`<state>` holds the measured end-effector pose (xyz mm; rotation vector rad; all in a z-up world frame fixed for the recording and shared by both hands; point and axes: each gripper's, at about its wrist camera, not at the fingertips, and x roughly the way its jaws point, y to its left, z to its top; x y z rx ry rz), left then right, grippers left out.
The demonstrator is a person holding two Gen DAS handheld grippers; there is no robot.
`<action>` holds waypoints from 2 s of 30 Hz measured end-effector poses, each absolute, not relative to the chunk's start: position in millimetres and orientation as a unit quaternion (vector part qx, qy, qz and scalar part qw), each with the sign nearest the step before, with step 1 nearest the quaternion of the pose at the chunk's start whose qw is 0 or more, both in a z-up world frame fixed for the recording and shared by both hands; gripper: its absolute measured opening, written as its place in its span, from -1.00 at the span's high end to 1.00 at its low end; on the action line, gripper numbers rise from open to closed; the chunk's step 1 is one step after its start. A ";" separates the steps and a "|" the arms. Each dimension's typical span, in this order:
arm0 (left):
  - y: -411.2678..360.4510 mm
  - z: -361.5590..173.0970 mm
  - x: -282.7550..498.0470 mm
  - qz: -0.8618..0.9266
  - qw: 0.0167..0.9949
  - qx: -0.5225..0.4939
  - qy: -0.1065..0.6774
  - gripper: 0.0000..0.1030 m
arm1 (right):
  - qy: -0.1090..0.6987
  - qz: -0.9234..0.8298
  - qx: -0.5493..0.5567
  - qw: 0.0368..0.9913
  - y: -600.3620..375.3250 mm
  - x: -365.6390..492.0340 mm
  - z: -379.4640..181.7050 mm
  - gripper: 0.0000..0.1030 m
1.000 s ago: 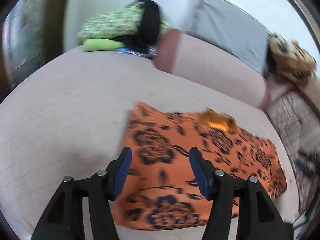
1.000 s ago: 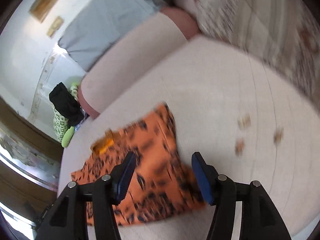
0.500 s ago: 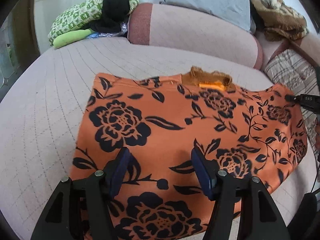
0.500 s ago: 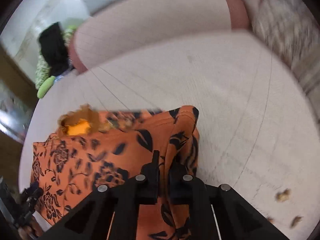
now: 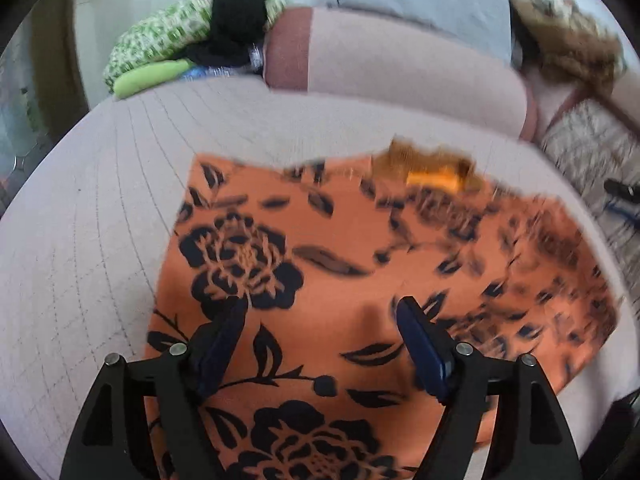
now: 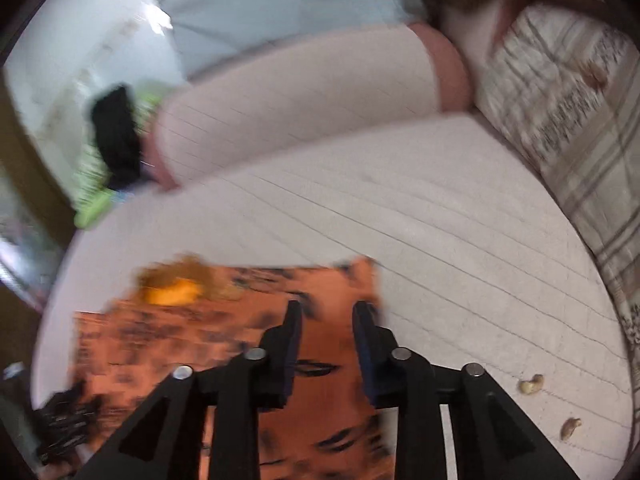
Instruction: Fold small clothes
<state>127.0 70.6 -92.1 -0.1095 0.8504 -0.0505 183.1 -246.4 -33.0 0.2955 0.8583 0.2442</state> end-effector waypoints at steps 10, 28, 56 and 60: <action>93.9 -89.0 119.4 0.001 0.907 -0.053 0.417 -0.53 | 0.487 0.196 0.267 0.808 -230.2 184.7 -89.9 -0.43; 163.4 -111.1 229.0 0.113 0.863 -0.019 0.492 -0.53 | 0.512 0.186 0.244 0.803 -228.3 175.8 -111.1 -0.65; 32.6 -105.6 128.0 -0.030 0.888 0.022 0.458 -0.67 | 0.455 0.152 0.411 0.775 -306.4 259.0 -127.8 -0.56; 40.8 -87.6 124.8 -0.025 0.895 -0.017 0.446 -0.67 | 0.453 0.176 0.386 0.784 -304.5 189.6 -108.6 -0.58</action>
